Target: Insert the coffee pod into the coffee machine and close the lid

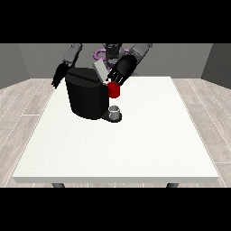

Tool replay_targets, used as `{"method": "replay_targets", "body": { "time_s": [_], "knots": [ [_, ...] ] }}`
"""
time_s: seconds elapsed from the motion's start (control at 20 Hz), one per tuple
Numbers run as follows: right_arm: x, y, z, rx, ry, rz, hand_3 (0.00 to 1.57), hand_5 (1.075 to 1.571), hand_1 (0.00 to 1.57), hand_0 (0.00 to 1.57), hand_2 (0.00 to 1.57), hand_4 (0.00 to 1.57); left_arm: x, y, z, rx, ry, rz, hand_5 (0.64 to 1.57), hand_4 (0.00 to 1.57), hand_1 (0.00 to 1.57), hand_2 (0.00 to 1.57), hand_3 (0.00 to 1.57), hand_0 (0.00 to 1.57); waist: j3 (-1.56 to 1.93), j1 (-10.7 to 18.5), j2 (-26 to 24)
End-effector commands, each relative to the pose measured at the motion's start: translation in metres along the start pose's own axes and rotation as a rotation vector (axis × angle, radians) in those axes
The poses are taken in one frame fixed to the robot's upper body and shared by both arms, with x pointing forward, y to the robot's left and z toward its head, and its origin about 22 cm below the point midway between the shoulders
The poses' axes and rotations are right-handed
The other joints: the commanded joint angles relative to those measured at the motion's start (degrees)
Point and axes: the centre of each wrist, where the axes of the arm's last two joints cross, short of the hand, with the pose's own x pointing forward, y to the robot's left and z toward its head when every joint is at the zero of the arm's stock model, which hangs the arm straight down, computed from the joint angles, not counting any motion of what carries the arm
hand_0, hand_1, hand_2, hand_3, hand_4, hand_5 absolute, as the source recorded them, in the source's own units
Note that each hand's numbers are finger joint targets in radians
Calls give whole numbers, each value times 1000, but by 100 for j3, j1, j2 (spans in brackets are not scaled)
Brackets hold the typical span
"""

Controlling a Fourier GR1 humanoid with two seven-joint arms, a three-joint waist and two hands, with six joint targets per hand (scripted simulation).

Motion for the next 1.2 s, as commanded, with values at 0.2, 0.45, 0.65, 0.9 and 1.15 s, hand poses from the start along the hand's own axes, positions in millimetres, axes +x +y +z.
{"method": "replay_targets", "body": {
  "time_s": [0.2, 0.45, 0.65, 0.9, 1.15],
  "knots": [
    [9, 10, -2, 18, -32, 7, 0, 1571, 0, 0, 0, 0, 8, 0, -5, 35, -15, -9, 1571, 421, 1166, 1233, 1193, 1166, 0, -141, 160],
    [10, 2, -3, 2, -23, -9, 0, 1571, 0, 0, 0, 165, -5, 15, 5, 54, -8, -35, 1571, 389, 1231, 1267, 1211, 1231, 0, -86, 177],
    [17, -7, -5, -8, -52, 2, 0, 1571, 0, 0, 0, 0, -15, 40, 16, 100, -10, -40, 1571, 352, 1212, 1245, 1199, 1212, -1, -228, 293],
    [-13, 1, -2, -29, 4, -19, 0, 1571, 0, 0, 0, 0, 31, 3, -10, 83, -68, -42, 1571, 351, 1180, 1198, 1170, 1180, 4, 94, 180],
    [-9, -8, 3, 5, 10, 0, 0, 1571, 0, 0, 0, 0, 3, -3, -3, 88, -2, -131, 1571, 0, 1216, 1228, 1104, 1216, 1, -129, -30]
  ]
}}
